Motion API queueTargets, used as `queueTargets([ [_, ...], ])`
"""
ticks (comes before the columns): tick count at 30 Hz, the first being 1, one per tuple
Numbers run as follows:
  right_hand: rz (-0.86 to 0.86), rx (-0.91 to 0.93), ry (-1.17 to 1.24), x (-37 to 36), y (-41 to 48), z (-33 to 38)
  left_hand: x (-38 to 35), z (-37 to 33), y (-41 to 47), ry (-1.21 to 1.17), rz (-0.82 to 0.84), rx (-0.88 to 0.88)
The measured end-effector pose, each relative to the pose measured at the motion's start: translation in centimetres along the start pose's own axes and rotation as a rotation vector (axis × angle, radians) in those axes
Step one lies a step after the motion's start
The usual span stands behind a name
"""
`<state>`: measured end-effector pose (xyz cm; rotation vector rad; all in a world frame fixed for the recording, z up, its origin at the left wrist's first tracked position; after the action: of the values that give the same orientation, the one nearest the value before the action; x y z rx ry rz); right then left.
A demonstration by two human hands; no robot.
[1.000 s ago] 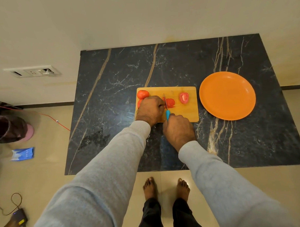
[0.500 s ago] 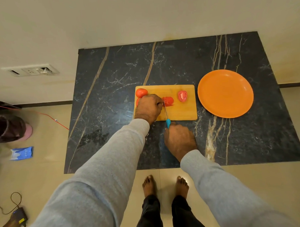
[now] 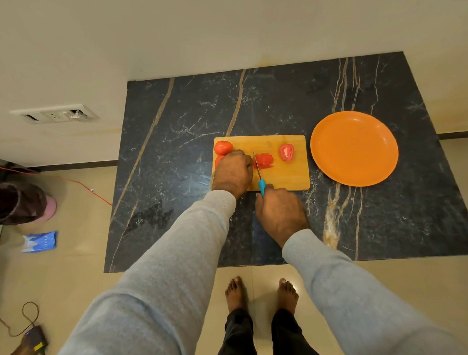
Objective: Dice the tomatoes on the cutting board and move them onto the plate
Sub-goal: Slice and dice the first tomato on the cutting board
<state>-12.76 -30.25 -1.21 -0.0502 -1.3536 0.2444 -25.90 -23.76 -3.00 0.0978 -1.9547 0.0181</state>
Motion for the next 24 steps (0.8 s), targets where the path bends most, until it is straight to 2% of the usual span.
queueTargets([
  [8,0.041,0.024,-0.074,0.1,2.5,1.0,-0.1,-0.4,0.7,0.001,-0.005,0.085],
  [11,0.108,0.023,-0.083,-0.5,2.0,0.6,-0.2,-0.2,0.7,-0.027,-0.010,0.139],
  [17,0.108,0.075,-0.129,-1.3,-0.5,-0.5,-0.1,0.0,1.0,-0.019,0.008,0.163],
  [21,0.062,0.033,0.000,-0.5,-2.0,-1.8,0.1,0.0,0.9,-0.020,0.038,0.182],
  [24,-0.062,-0.015,0.140,1.0,-2.5,-3.4,0.6,-0.1,0.8,-0.032,0.050,0.201],
])
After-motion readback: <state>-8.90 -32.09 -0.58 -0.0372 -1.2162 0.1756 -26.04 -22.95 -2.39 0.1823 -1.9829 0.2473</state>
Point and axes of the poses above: each hand's wrist, its own y-axis towards the middle knuckle, its own x-axis out of the back of the hand, z = x × y, the point moved 7 cm from there along y, towards the middle knuckle, and after that the axes turned 7 degrees about -z, right-handed, at the moved point
